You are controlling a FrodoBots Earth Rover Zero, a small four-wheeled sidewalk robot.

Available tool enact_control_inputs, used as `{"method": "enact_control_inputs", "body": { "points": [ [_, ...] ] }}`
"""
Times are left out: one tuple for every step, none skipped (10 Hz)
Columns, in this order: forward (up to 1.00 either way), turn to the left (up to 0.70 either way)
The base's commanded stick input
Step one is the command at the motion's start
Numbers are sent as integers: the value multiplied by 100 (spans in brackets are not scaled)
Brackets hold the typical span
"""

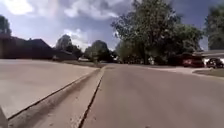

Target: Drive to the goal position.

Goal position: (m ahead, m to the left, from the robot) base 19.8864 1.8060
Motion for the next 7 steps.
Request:
{"method": "enact_control_inputs", "body": {
  "points": [
    [100,0],
    [100,0],
    [100,0],
    [100,0],
    [100,0],
    [100,0],
    [100,-4]
  ]
}}
